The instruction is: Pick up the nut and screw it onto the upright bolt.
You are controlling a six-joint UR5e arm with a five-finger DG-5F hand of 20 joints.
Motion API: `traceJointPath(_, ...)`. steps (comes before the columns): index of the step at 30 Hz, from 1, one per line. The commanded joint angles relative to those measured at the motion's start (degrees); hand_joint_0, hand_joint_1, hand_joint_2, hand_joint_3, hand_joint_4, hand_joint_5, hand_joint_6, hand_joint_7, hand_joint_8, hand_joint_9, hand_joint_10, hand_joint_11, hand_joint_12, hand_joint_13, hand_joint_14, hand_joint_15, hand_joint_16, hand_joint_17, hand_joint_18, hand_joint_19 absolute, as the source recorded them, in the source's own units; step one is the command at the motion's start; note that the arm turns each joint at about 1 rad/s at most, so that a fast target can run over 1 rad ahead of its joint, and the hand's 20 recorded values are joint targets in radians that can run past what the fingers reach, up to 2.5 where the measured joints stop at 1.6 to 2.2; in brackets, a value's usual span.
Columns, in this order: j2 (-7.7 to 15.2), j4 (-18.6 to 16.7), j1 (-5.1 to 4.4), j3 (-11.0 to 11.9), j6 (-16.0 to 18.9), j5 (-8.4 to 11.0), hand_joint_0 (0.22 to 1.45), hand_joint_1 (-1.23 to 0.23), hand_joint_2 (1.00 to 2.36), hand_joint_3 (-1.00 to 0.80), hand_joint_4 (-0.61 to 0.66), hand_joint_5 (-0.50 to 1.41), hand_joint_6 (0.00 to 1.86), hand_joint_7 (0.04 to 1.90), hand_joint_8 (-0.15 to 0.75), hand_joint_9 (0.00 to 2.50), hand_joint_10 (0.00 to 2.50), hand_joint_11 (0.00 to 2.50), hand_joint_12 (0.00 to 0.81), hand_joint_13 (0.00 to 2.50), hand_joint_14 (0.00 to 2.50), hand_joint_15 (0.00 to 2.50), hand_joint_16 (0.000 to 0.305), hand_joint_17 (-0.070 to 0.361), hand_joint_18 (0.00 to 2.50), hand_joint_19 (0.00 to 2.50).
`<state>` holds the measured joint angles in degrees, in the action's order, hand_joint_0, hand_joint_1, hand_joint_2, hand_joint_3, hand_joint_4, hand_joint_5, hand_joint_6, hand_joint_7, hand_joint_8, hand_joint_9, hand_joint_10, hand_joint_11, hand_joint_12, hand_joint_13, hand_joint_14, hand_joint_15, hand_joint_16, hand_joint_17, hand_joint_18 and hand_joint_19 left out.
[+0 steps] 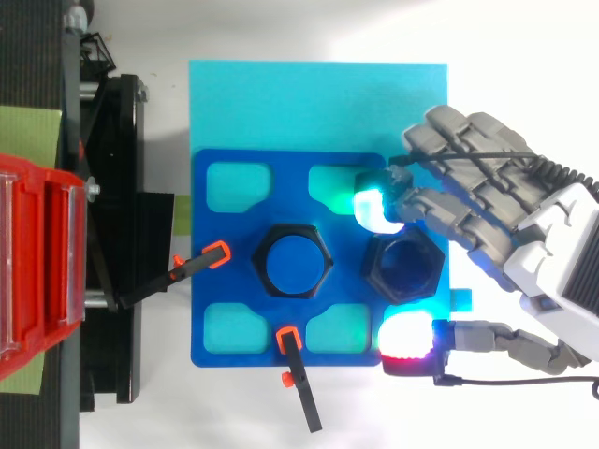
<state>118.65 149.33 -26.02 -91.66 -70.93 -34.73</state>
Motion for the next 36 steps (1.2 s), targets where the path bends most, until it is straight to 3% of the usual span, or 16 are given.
traceJointPath(1, 0.0, 0.08, 0.0, -0.01, 0.0, -0.07, 0.48, -0.77, 1.0, -0.5, 0.26, -0.23, 0.5, 0.96, 0.311, 0.39, 0.0, 0.08, 0.407, 0.28, 0.0, 0.0, 0.058, 0.13, 0.33, 0.0)
traceJointPath(11, -0.09, 0.79, 0.0, -0.01, 0.09, -0.34, 0.58, -0.77, 1.0, -0.5, 0.25, -0.18, 0.5, 1.17, 0.293, 0.77, 0.01, 0.41, 0.333, 0.54, 0.0, 0.0, 0.038, 0.085, 0.48, 0.0)
traceJointPath(18, -1.23, 0.79, 0.0, -0.01, 2.2, -1.04, 0.6, -0.75, 1.0, -0.5, 0.25, -0.18, 0.5, 1.17, 0.299, 0.82, 0.01, 0.45, 0.312, 0.6, 0.0, 0.0, 0.033, 0.075, 0.5, 0.0)
traceJointPath(26, -3.34, 2.28, 0.0, 0.07, 0.88, -1.22, 0.6, -0.75, 1.0, -0.5, 0.25, -0.18, 0.5, 1.16, 0.298, 0.82, 0.01, 0.45, 0.302, 0.62, 0.0, 0.0, 0.031, 0.069, 0.51, 0.0)
traceJointPath(28, -3.43, 2.72, 0.09, 0.95, 0.62, -1.22, 0.59, -0.74, 1.0, -0.5, 0.26, -0.18, 0.5, 1.16, 0.297, 0.82, 0.01, 0.45, 0.301, 0.62, 0.0, 0.0, 0.031, 0.069, 0.51, 0.0)
traceJointPath(30, -3.87, 5.8, 0.26, 2.89, 0.35, -1.66, 0.6, -0.74, 1.0, -0.5, 0.25, -0.18, 0.5, 1.16, 0.296, 0.82, 0.01, 0.44, 0.302, 0.62, 0.0, 0.0, 0.031, 0.069, 0.51, 0.0)
traceJointPath(36, -3.87, 10.1, 0.7, 6.05, 0.44, -2.36, 0.59, -0.74, 1.0, -0.5, 0.25, -0.18, 0.5, 1.16, 0.297, 0.81, 0.01, 0.44, 0.303, 0.61, 0.0, 0.0, 0.031, 0.069, 0.5, 0.0)
